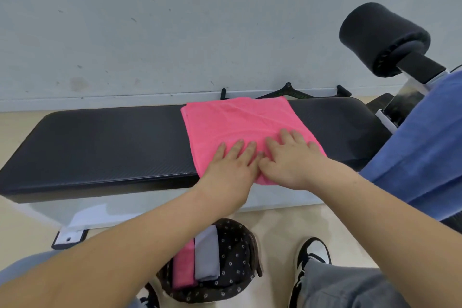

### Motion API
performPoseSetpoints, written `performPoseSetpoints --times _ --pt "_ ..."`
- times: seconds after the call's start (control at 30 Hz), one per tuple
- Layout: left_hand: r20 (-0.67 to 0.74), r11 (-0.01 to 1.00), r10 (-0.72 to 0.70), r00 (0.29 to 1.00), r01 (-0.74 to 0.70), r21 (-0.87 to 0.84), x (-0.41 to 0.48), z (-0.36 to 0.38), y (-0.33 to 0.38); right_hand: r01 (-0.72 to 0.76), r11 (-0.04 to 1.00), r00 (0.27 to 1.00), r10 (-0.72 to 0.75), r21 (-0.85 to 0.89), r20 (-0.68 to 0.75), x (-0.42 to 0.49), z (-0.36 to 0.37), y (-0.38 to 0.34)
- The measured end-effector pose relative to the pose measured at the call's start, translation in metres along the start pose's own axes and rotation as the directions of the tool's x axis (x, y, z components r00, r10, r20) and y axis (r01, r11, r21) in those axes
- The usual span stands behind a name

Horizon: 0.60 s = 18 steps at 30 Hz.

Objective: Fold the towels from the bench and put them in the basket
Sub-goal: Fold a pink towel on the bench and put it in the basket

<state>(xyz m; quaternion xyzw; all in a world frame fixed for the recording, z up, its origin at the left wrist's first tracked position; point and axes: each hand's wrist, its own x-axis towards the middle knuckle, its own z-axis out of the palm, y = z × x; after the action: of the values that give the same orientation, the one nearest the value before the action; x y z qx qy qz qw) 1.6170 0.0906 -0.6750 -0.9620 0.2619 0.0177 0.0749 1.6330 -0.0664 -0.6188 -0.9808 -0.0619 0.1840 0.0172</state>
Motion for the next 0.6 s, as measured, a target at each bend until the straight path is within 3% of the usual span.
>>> performPoseSetpoints --times 0.07,0.13,0.23,0.33,0.43,0.5,0.6 --pt "-0.009 0.993 -0.026 1.0 0.025 -0.112 -0.007 -0.013 -0.011 0.179 0.981 0.983 -0.182 0.071 0.029 -0.004 0.004 0.006" --pt "-0.062 0.977 -0.084 0.994 0.07 -0.202 -0.017 -0.024 -0.023 0.262 0.965 0.965 -0.262 0.016 -0.004 -0.004 0.012 0.012" --pt "-0.214 0.967 -0.155 0.965 0.104 -0.234 -0.032 -0.034 -0.038 0.218 0.975 0.955 -0.221 -0.035 -0.199 -0.002 0.016 0.015" --pt "-0.222 0.966 -0.171 0.96 0.119 -0.229 -0.041 -0.037 -0.049 0.162 0.987 0.932 -0.146 0.021 -0.331 -0.002 0.011 0.02" --pt "-0.199 0.954 -0.207 0.958 0.152 -0.26 -0.046 -0.041 -0.062 0.116 0.991 0.934 -0.087 0.065 -0.346 -0.003 0.009 0.032" --pt "-0.212 0.914 -0.237 0.948 0.144 -0.379 -0.051 -0.043 -0.071 0.101 0.992 0.939 -0.07 0.076 -0.337 -0.006 0.006 0.038" --pt "-0.105 0.763 -0.309 0.945 0.181 -0.62 -0.06 -0.051 -0.082 0.088 0.989 0.951 -0.048 0.121 -0.304 -0.016 -0.003 0.046"
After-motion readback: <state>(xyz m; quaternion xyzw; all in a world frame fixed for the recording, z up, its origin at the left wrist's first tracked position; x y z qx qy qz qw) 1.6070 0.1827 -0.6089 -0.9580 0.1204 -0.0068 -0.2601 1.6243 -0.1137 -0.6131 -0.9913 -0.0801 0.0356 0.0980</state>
